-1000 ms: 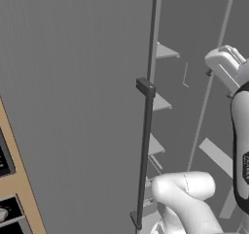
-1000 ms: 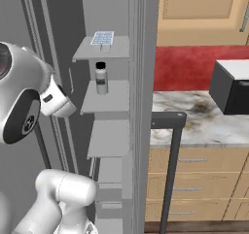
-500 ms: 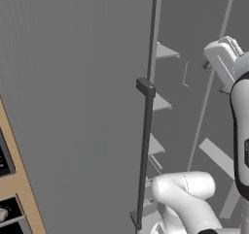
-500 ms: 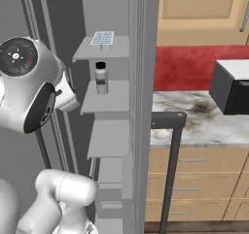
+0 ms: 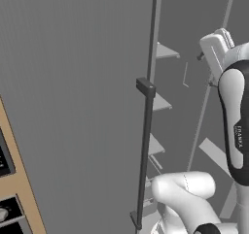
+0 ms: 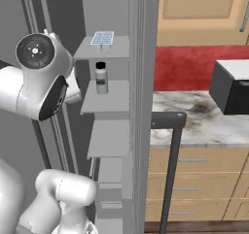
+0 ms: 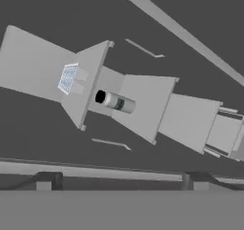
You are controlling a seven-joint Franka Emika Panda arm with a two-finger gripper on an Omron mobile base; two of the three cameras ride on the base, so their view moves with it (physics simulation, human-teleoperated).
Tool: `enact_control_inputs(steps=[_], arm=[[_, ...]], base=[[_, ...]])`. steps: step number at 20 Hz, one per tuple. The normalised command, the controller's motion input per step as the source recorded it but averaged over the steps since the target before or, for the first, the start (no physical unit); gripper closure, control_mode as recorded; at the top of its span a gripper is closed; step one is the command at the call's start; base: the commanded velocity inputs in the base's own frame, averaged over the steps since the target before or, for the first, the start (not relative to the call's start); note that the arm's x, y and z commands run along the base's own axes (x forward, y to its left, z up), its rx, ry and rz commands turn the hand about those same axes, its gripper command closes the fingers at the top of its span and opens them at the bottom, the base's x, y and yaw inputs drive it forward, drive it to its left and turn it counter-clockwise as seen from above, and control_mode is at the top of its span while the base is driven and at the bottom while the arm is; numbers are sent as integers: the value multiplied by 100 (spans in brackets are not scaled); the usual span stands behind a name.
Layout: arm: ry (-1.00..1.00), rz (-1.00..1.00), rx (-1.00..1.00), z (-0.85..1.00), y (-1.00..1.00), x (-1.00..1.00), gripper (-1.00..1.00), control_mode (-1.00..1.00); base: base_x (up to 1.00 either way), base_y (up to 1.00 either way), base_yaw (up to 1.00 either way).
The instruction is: Open the freezer door, pick up the ice cube tray from the freezer, and place it on the dining counter.
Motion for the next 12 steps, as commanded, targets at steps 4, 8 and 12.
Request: enact_control_inputs(steps=[4,8,12], arm=[[0,-1,15,1,0,44,-100,-100],[0,-2,11,3,0,47,-100,-100],[0,0,14,1,0,44,-100,-100]], base=[[0,0,0],[0,0,0],[0,0,0]])
